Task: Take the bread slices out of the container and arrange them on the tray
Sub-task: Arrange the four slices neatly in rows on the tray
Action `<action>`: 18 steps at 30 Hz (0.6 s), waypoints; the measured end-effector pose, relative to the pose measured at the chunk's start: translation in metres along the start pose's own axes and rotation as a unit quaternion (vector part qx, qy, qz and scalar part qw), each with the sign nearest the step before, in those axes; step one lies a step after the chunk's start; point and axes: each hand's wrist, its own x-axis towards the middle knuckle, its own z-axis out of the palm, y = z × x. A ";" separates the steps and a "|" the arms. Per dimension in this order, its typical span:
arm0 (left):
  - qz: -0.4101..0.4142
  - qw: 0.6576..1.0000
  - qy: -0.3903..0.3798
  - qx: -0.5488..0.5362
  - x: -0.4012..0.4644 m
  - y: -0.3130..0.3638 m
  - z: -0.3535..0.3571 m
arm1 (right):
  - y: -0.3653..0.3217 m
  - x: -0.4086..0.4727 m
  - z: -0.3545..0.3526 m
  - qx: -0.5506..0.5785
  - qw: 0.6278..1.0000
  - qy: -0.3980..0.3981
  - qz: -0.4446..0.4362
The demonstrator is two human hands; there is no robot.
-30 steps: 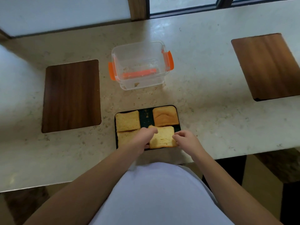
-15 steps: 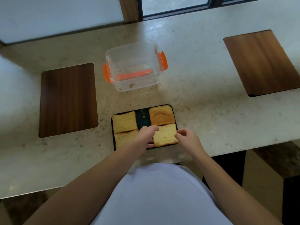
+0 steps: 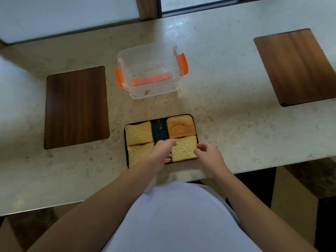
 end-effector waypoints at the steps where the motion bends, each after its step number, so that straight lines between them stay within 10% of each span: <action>1: 0.001 1.000 0.001 0.003 0.001 0.000 0.000 | 0.000 0.000 0.000 -0.005 1.000 0.000 -0.004; 13: 0.064 0.985 0.002 0.162 -0.003 -0.021 -0.014 | -0.006 -0.018 0.005 -0.336 0.936 0.048 -0.096; 18: 0.296 0.844 0.042 0.446 -0.017 -0.045 -0.018 | 0.010 -0.029 0.005 -0.441 0.885 0.062 -0.134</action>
